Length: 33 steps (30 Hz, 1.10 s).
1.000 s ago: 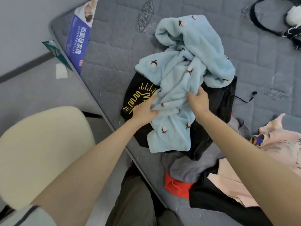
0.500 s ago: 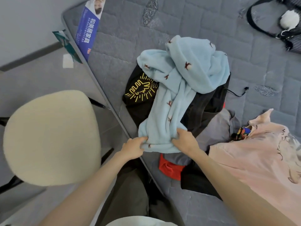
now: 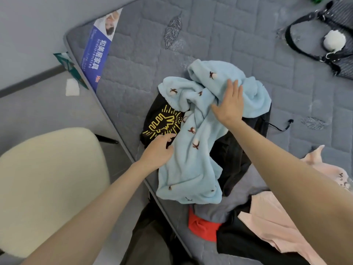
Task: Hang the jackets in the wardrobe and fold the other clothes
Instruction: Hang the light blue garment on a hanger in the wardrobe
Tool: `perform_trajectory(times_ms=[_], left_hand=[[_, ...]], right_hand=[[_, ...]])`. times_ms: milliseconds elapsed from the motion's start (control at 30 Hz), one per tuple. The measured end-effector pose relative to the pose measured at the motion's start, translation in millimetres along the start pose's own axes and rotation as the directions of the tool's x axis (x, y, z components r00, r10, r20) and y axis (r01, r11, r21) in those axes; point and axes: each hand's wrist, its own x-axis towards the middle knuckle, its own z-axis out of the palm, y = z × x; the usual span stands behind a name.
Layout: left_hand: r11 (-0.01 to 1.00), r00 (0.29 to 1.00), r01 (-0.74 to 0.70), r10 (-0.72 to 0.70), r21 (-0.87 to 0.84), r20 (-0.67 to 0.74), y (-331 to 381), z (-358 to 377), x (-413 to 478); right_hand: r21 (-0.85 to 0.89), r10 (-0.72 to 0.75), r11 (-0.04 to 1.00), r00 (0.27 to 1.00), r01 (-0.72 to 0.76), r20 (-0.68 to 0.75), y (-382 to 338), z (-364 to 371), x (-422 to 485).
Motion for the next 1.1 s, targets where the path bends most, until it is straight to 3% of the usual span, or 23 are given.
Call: perform_trajectory(times_ms=[133,267,367,467,567,633,733,833,900,1000,1100], left_hand=[[0.998,0.998,-0.053,0.052,0.044,0.019,2,-15,21],[0.997,0.998,-0.061,0.061,0.049,-0.001,12,-30,34],[0.996,0.997,-0.023,0.017,-0.090,-0.073,30,-37,32],[0.911,0.986,0.105,-0.148,-0.399,-0.079,53,-45,27],[0.738,0.945,0.301,-0.313,-0.604,0.089,71,-49,12],[0.734,0.942,0.334,-0.290,-0.591,0.172,79,-44,-2],[0.772,0.963,0.265,-0.181,-0.578,0.200,84,-30,-19],[0.788,0.967,0.237,-0.248,-0.569,0.060,75,-11,-35],[0.723,0.949,0.245,-0.314,-0.646,0.009,63,0,-53],[0.587,0.917,0.162,-0.387,-0.793,-0.099,47,12,-96],[0.577,0.868,0.042,-0.425,-0.816,-0.256,24,27,-156]], right_hand=[[-0.016,0.113,0.994,0.993,-0.112,0.047,5,8,28],[0.121,-0.003,0.993,1.000,0.001,0.019,6,1,8],[0.299,-0.055,0.953,0.998,0.044,0.027,-2,-12,-33],[0.418,-0.143,0.904,0.984,0.086,0.106,-5,-26,-90],[0.470,-0.302,0.867,0.924,0.164,0.234,-3,-38,-147],[0.472,-0.385,0.856,0.871,0.213,0.304,1,-40,-176],[0.479,-0.478,0.837,0.777,0.263,0.410,9,-38,-210],[0.450,-0.515,0.838,0.720,0.308,0.466,23,-34,-235],[0.413,-0.512,0.848,0.716,0.333,0.474,33,-35,-250],[0.316,-0.454,0.887,0.768,0.337,0.453,48,-41,-273],[0.247,-0.407,0.911,0.812,0.329,0.419,58,-48,-299]])
